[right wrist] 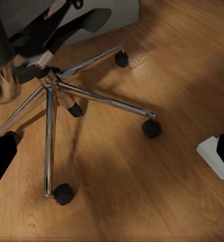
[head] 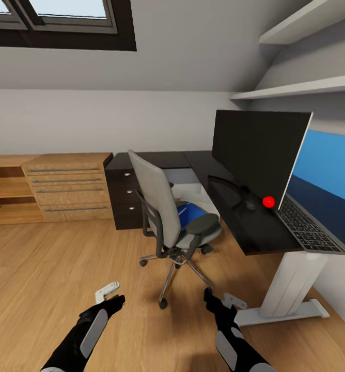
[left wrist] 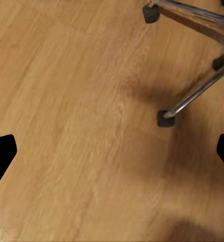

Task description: In the bedroom, organize the workspace by keeping the computer under the desk, ensuring the monitor is on the desk, placing the keyboard on the desk next to the monitor, placing the mouse on the desk next to the keyboard, moving the folder from the swivel chair onto the desk next to the mouse, stacking the notebook on top of the folder with the pen on top of the notebook, and positioning the swivel chair next to the desk.

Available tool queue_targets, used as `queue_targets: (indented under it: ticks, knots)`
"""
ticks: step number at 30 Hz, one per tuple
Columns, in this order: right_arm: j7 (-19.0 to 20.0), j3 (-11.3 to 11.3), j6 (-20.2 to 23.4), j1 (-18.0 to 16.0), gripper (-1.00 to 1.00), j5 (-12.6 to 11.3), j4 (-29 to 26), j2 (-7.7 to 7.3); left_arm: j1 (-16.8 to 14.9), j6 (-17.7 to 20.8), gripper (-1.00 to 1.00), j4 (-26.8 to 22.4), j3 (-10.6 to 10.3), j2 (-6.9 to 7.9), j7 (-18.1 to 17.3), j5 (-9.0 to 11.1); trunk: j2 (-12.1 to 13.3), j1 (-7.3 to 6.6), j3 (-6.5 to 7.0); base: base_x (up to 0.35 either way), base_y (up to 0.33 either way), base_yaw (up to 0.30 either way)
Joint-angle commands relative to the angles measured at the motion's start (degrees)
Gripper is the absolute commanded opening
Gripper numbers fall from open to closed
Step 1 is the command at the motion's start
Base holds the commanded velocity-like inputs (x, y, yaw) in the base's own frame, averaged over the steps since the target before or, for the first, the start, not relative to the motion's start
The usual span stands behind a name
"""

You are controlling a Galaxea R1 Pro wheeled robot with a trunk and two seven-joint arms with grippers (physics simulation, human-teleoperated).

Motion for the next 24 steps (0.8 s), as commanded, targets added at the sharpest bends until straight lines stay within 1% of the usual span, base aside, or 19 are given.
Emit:
queue_targets:
  ticks: [1,2,3,5,8,14,15,16,18,20,21,22,23,24]
  knots:
    - [0.0,-0.1,-0.1,0.0,1.0,0.0,0.0,0.04,0.0,-0.6,1.0,-1.4,-0.1,-0.01,0.4,0.6,-0.4,0.22,-0.24,0.0,0.0,0.0]
    - [0.0,-0.1,-0.1,0.0,1.0,0.0,0.0,0.04,0.1,-1.1,1.0,-2.0,-0.1,-0.02,0.4,0.6,-0.8,0.44,-0.42,0.0,0.0,0.0]
    - [0.0,-0.1,-0.2,0.0,1.0,0.0,0.0,0.03,0.8,-2.5,1.0,-3.3,-0.2,-0.01,0.5,0.6,-1.2,0.66,-0.6,0.0,0.0,0.0]
    - [-0.1,-0.1,-0.1,0.0,1.0,-0.1,-0.1,0.04,1.8,-4.1,1.0,-4.6,-0.2,0.02,0.5,0.5,-2.0,1.1,-0.96,0.0,0.0,0.0]
    - [-0.2,-0.1,-0.2,0.0,1.0,-0.1,-0.4,-0.01,2.7,-5.5,1.0,-5.7,-0.2,0.11,0.5,0.4,-3.2,1.76,-1.5,0.0,0.0,0.0]
    - [0.0,0.2,-0.3,0.0,1.0,0.8,0.0,-0.01,2.9,-5.7,1.0,-5.9,-0.2,0.13,0.6,0.4,-5.7,3.07,-2.58,0.0,0.0,0.0]
    - [0.0,0.5,-0.3,0.0,1.0,1.1,0.0,-0.01,2.9,-5.7,1.0,-5.9,-0.2,0.13,0.6,0.4,-6.1,3.29,-2.76,0.0,0.0,0.0]
    - [-0.4,2.8,1.0,-0.2,1.0,5.1,-0.1,-0.18,2.9,-5.7,1.0,-6.0,-0.2,0.2,0.5,0.4,-6.5,3.51,-2.94,0.0,0.0,0.0]
    - [-0.5,2.9,2.0,-0.6,1.0,5.5,-0.1,-0.19,2.9,-5.8,1.0,-6.1,-0.2,0.21,0.5,0.4,-7.3,3.95,-3.29,0.0,0.0,0.0]
    - [-0.6,3.0,3.5,-1.6,1.0,6.0,0.0,-0.22,2.9,-5.8,1.0,-6.2,-0.2,0.21,0.5,0.4,-8.1,4.39,-3.65,0.0,0.0,0.0]
    - [-1.2,3.2,9.5,-6.5,1.0,6.8,0.3,-0.63,3.1,-5.8,1.0,-8.3,-0.2,0.24,0.5,0.4,-8.5,4.61,-3.83,0.0,0.0,0.0]
    - [-1.3,3.2,10.4,-7.3,1.0,6.9,0.5,-0.74,3.4,-5.8,1.0,-9.0,-0.2,0.25,0.5,0.4,-8.9,4.83,-4.01,0.0,0.0,0.0]
    - [-1.3,3.2,11.9,-8.9,1.0,7.0,1.0,-0.95,4.5,-5.7,1.0,-11.2,-0.2,0.27,0.5,0.4,-9.3,5.05,-4.19,0.0,0.0,0.0]
    - [-1.4,3.2,12.5,-9.6,1.0,7.2,1.3,-1.03,5.3,-5.7,1.0,-12.7,-0.2,0.28,0.5,0.4,-9.7,5.27,-4.37,0.0,0.0,0.0]
